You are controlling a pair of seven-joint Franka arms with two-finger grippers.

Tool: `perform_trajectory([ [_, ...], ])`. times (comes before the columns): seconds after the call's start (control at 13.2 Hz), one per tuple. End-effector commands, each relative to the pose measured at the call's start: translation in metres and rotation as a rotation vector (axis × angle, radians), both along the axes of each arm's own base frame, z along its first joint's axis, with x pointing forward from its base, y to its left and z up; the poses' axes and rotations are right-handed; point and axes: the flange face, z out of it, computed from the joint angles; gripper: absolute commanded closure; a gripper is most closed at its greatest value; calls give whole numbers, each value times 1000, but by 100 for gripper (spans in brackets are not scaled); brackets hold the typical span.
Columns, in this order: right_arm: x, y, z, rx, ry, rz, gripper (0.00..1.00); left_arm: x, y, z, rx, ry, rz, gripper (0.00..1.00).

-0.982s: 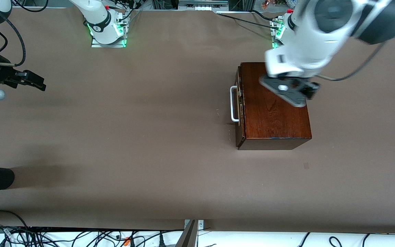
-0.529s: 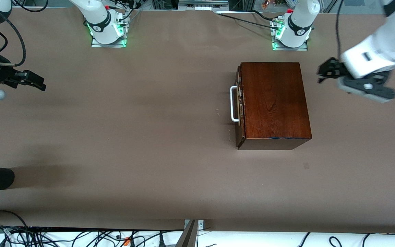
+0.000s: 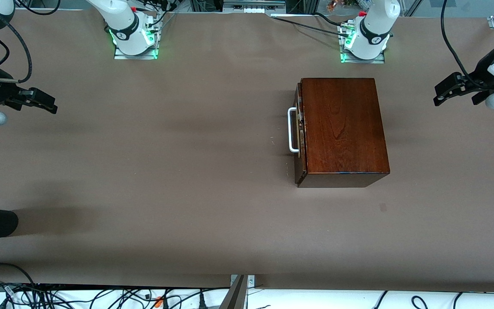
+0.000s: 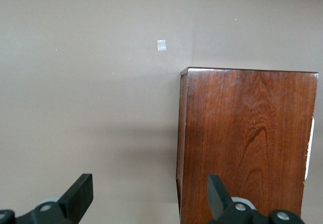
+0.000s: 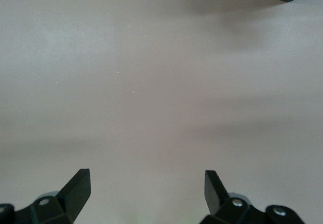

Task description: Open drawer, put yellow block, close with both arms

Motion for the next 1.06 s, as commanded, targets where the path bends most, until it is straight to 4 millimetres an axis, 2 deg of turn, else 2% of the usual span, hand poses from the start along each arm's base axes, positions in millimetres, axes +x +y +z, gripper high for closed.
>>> perform_trajectory([
  [0.0, 2, 0, 6, -2, -7, -6, 0, 2, 0, -4, -11, -6, 13, 0],
  [0.98, 3, 0, 6, -1, -13, -13, 0, 1, -8, 0, 11, 13, -8, 0],
])
